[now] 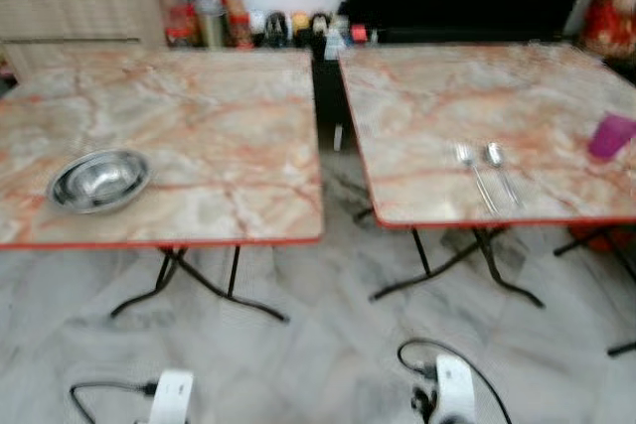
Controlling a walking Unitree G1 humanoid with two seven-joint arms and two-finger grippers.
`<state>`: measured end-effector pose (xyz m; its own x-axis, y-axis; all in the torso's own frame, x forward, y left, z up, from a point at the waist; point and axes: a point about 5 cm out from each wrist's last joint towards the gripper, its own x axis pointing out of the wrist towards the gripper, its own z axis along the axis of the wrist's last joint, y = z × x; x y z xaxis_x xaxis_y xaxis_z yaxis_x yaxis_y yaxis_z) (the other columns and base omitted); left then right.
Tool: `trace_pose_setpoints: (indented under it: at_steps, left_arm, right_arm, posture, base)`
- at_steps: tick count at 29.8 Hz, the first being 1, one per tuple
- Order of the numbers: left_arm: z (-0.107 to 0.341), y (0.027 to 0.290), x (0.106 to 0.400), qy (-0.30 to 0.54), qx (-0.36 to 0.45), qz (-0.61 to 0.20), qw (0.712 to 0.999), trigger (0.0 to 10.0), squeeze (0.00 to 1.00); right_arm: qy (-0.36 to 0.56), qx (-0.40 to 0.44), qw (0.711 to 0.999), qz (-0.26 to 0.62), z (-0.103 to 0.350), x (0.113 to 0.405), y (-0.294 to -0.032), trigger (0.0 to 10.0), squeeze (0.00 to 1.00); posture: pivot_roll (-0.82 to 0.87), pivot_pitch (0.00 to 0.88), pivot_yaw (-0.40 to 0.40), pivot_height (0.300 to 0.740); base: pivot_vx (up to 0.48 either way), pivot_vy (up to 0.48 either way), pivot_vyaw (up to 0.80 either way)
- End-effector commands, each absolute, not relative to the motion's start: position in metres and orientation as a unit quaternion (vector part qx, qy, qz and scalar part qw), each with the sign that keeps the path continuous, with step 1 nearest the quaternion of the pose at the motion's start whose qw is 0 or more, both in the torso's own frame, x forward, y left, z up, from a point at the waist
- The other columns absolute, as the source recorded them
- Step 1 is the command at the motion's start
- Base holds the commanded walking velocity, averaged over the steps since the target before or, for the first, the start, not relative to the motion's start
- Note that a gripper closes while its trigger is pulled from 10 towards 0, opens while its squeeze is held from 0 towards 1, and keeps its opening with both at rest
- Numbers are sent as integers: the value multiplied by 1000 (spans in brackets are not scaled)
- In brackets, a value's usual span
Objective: Setting the table
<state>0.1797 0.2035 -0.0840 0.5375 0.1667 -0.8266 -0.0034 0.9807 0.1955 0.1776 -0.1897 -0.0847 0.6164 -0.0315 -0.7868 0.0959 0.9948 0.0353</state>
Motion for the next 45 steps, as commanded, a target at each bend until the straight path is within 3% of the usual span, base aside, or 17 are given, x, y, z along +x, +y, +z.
trace_pose_setpoints:
  at_steps: [1,11,37,45]
  left_arm:
    - [-81,212,182,474,102,46,873,10000,0]
    - [-78,213,188,458,75,68,883,10000,0]
    - [-79,213,186,465,76,72,879,10000,0]
    - [-82,209,181,472,67,66,876,10000,0]
  right_arm:
    - [421,43,906,-25,-80,189,-180,10000,0]
    - [405,51,912,-31,-75,198,-181,10000,0]
    - [417,43,907,-38,-79,192,-181,10000,0]
    - [409,33,912,-29,-78,192,-182,10000,0]
  posture:
    - [-45,0,-31,736]
    - [-41,0,-39,736]
    - [-41,0,-34,736]
    - [-46,0,-33,736]
  base:
    - [0,0,0]
    - [0,0,0]
    - [343,0,39]
    - [0,0,0]
